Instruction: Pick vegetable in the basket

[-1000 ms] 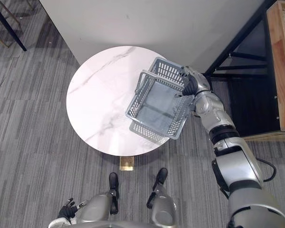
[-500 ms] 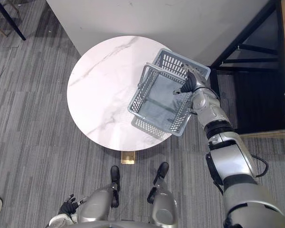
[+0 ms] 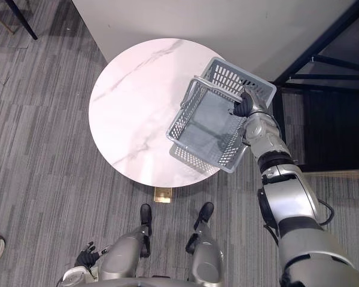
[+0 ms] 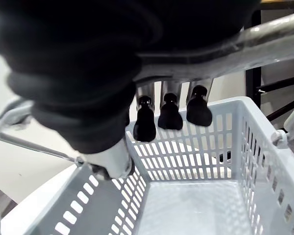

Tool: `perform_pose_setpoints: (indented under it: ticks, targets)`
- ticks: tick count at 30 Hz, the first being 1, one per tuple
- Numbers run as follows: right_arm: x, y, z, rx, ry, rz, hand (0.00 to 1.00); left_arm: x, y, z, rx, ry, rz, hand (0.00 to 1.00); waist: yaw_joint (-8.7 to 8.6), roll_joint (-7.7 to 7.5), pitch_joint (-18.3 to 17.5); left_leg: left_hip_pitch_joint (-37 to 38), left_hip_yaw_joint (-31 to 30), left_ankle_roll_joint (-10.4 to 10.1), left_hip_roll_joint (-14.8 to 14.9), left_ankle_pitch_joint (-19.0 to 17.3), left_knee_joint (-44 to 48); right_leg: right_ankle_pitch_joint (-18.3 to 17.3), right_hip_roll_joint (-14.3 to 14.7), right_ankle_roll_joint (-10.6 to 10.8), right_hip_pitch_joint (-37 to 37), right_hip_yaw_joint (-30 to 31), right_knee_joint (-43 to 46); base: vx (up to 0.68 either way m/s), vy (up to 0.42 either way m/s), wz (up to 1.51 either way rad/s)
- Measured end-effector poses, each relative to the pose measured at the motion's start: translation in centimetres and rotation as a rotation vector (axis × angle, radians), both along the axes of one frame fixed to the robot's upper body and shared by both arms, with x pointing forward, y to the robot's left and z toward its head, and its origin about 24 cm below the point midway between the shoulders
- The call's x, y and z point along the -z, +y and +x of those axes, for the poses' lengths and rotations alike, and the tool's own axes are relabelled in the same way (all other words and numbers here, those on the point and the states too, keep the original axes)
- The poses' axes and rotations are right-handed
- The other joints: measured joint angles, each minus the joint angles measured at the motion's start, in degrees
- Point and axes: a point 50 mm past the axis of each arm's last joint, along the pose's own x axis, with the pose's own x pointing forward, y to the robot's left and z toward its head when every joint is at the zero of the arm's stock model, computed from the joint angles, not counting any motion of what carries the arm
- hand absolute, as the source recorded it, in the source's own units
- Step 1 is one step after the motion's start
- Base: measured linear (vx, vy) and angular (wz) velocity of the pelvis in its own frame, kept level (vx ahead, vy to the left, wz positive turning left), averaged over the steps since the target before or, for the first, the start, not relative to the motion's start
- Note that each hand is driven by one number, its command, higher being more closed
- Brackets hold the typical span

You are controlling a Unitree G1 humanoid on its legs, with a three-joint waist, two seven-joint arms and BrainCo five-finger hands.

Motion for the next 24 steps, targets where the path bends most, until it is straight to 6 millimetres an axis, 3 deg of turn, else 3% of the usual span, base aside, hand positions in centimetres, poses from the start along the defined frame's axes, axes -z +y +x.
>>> perform_pose_setpoints:
  ticks: [9,12,14,19,24]
  targets:
    - [2.8,-1.6,-1.5,-0.004,0.084,-0.080,1.00,0.0,0.1,0.1,0.035,0.007,0.012,0.00,0.43,-0.07,-0.06,1.91,-1.15,-0.01,0.05,-0.01,0.09,-0.02,-0.07,0.01,2.69,-0.15,0.05,0.02,0.018,0.07]
    - [3.4,-0.3,-2.0,-0.094,0.099,-0.169,1.00,0.0,0.2,0.0,0.034,0.021,0.013,0.00,0.26,-0.20,-0.27,3.10,-0.44,-0.05,0.24,-0.04,-0.10,-0.01,0.13,0.01,3.23,1.14,0.08,0.01,0.008,-0.13]
    - [4.1,1.6,-2.6,-0.214,0.124,-0.253,1.00,0.0,0.4,-0.2,0.035,0.030,0.017,0.00,-0.17,-0.63,-0.93,3.65,0.58,-0.11,0.46,-0.07,-0.19,-0.01,0.42,0.02,3.21,2.14,0.05,0.00,-0.007,-0.24]
    - [6.8,5.2,-5.5,-0.494,0.211,-0.354,1.00,0.2,0.7,-1.1,0.045,0.062,0.011,0.00,-0.51,-1.70,-5.14,5.37,1.82,-0.58,1.26,-0.40,-0.32,-0.01,1.27,0.05,4.22,3.51,-0.43,0.01,-0.024,-0.16]
    - [7.6,7.5,-7.8,-0.692,0.284,-0.250,1.00,0.5,1.8,-3.6,0.000,0.114,0.012,0.00,-0.62,-4.82,-10.98,6.50,3.72,-1.10,2.09,-0.79,-0.21,0.16,2.41,0.46,4.84,5.94,-1.92,-0.02,-0.033,-0.19]
